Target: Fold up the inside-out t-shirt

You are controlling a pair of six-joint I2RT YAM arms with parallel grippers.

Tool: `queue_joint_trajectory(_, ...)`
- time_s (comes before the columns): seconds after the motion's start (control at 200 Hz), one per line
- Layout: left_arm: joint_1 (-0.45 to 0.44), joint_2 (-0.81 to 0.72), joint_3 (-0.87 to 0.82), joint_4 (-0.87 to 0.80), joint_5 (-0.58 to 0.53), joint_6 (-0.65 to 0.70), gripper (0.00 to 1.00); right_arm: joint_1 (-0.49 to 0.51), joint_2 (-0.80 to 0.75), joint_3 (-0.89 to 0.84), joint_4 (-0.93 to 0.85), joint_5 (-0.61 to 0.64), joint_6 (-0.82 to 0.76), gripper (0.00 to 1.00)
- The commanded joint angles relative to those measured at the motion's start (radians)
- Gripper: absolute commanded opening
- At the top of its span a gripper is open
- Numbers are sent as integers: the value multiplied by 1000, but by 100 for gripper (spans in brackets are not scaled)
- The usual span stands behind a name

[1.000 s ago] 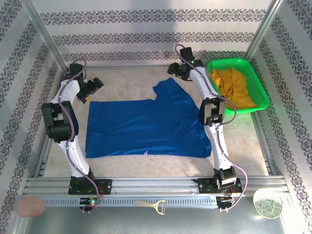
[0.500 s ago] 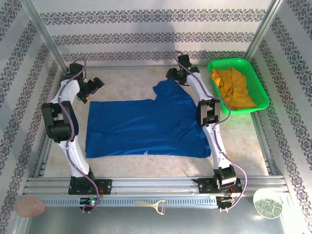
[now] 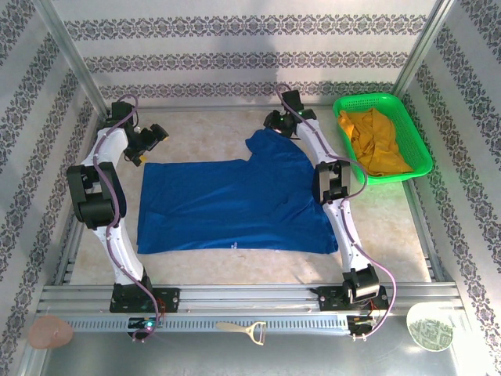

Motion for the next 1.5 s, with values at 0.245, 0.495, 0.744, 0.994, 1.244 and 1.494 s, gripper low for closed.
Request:
queue_joint_trajectory(0.245,17,-13,-37,21,18,-24,100,-11,-191,-217,-139,145,-62,0)
queue_joint_trajectory(0.495,20,-16,-51,27,12,-8,100,-22,-441,-564,-10,204,-75,0)
queue_joint_trajectory(0.744,37,35,34,-60,-67,85,100,-24,-420,-461,-19,211,-154,58)
queue_joint_trajectory(0.994,54,56,60,-77,-74,96,100,-9,-205,-143,-187,225,-199,62)
queue_joint_trajectory(1.244,58,79,96,-92,-71,100,100,-7,-103,-67,-208,214,-165,62)
queue_joint_trajectory(1.494,58,93,127,-95,-58,99,100,-14,-61,-52,-248,158,-113,54)
